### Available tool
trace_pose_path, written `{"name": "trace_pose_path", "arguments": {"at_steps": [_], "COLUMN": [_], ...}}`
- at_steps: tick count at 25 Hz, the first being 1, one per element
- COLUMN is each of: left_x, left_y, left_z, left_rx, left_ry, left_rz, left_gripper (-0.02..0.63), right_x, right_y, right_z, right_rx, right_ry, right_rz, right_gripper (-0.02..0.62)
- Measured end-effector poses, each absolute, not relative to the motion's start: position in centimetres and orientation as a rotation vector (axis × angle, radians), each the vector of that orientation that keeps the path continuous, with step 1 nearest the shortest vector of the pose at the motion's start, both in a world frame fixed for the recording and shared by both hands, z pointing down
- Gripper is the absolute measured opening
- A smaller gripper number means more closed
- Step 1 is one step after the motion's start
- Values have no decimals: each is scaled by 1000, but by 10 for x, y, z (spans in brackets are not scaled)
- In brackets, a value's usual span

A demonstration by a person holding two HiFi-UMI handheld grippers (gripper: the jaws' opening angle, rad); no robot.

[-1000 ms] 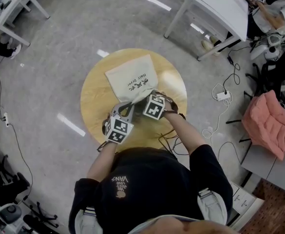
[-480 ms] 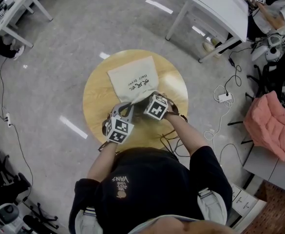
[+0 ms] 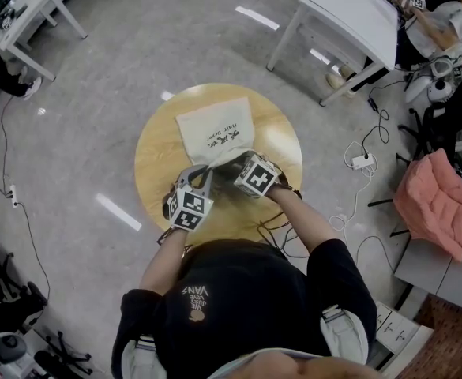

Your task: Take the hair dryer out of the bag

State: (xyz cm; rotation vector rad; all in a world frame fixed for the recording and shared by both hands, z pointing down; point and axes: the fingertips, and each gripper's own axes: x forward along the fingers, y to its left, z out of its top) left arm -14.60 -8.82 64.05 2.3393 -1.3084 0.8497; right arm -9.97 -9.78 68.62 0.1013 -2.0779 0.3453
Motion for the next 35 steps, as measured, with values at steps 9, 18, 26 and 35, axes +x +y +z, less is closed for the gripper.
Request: {"name": "trace_pose_path", "arguments": {"at_steps": [9, 18, 26, 35], "left_x": [-159, -156, -153, -144], "left_y": [-80, -78, -81, -91], "left_z": [634, 629, 633, 637], "left_rx": [2326, 2326, 2319, 2315], "left_ry": [-1361, -1381, -1372, -1342], "left_rz": [857, 867, 875, 868], "left_gripper": [32, 32, 32, 32], "right_x": [-101, -91, -84, -68], "right_y": [-82, -65, -49, -27], "right_z": [670, 650, 641, 638], "right_rx": [168, 175, 148, 118], "right_ry": [-2177, -2235, -2270, -2274], "right_rz": [396, 473, 488, 480], "right_gripper": [348, 348, 348, 348]}}
